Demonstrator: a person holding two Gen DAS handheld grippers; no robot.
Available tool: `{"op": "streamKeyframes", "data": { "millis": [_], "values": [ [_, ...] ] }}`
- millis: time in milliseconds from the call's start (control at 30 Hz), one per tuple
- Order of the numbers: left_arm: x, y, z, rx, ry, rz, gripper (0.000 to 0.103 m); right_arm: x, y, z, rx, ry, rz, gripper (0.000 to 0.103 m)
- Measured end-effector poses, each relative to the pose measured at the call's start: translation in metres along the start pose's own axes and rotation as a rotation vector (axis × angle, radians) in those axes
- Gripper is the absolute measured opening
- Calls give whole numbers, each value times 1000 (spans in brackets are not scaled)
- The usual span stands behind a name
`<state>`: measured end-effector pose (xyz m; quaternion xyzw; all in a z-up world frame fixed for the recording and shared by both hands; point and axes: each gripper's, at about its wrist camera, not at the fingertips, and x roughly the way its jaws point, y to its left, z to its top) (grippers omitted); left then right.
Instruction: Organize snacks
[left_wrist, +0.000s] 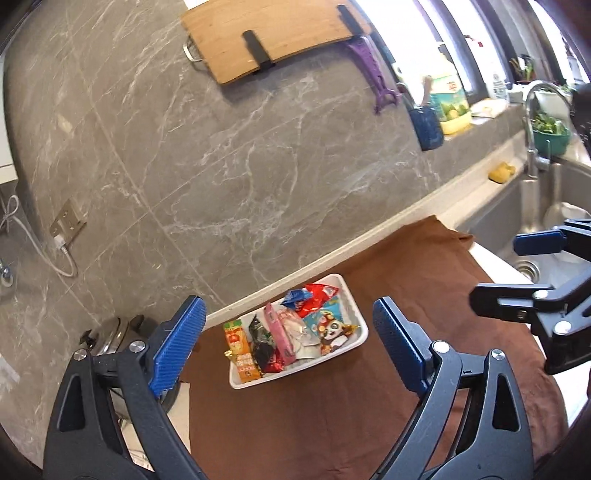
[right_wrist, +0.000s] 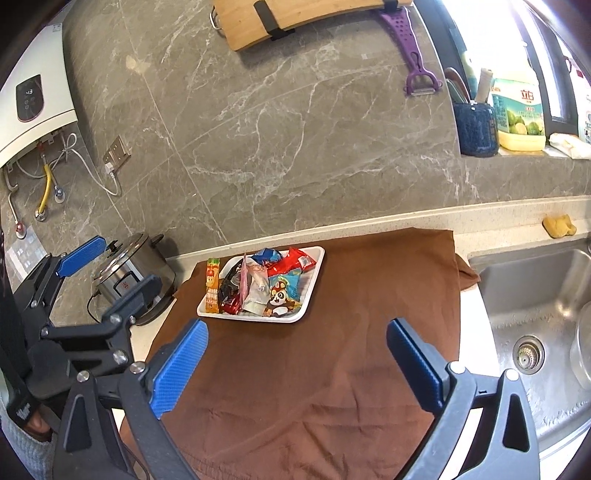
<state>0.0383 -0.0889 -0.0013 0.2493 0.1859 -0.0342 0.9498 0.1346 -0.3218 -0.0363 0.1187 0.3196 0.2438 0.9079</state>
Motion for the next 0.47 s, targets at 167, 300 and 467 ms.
{"op": "streamKeyframes", "data": {
  "millis": [167, 300, 467],
  "values": [
    [0, -3, -3, -5, 6, -15, 92, 4, 0, -4, 13, 14, 5, 103],
    [5, 1, -5, -31, 31, -7, 89, 8, 0, -6, 18, 27, 1, 103],
    [14, 7, -10, -46, 58, 11, 89, 10, -1, -7, 23, 35, -6, 103]
  ]
}}
